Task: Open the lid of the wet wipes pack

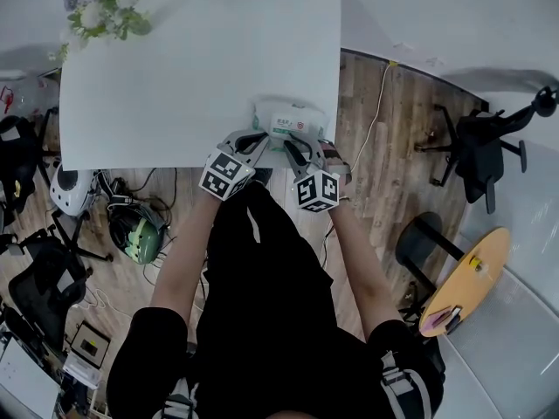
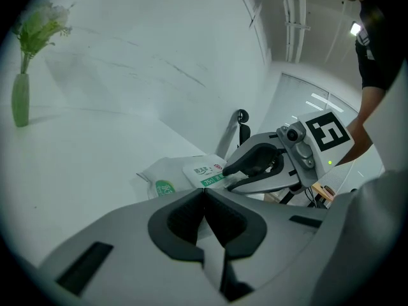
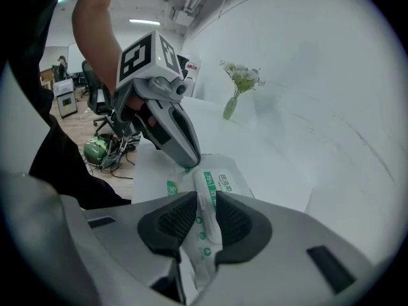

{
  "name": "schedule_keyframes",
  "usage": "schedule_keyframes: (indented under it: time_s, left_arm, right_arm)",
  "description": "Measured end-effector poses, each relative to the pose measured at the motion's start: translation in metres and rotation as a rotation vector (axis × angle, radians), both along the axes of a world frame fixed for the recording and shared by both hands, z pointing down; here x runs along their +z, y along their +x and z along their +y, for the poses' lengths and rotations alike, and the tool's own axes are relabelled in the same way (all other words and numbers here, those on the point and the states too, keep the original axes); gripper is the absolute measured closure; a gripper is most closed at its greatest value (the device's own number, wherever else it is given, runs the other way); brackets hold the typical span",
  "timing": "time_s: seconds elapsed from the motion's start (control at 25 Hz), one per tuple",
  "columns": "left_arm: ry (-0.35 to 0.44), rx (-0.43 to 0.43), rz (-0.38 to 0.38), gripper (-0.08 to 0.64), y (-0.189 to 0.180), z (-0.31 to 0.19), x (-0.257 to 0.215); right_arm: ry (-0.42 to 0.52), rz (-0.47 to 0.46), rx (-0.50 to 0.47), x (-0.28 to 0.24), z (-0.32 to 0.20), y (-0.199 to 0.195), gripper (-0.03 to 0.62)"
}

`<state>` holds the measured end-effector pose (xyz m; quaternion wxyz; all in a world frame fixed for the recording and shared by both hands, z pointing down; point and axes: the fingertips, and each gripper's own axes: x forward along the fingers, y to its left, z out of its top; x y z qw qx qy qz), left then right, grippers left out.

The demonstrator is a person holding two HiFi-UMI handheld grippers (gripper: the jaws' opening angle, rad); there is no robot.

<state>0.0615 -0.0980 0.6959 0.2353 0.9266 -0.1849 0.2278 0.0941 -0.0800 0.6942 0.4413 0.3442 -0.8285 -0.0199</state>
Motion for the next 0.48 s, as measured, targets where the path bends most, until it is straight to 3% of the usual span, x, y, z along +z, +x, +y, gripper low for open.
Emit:
schedule_keyframes:
  time_s: [0.32,0.48]
  left_arm:
    - [-0.001,-0.004,-0.022,0.537,0.0007,-0.0012,0.0037]
    - [0.000,-0.008,-0.021,0.537,-0.0007,-0.0016,0.0053]
  right_arm:
    - [0.058,0.140,-0.114,0.0029,-0.0030,-0.0042,0.505]
    - [0.058,0.159,-0.131,0.0048,-0.0032,-0.0066,0.509]
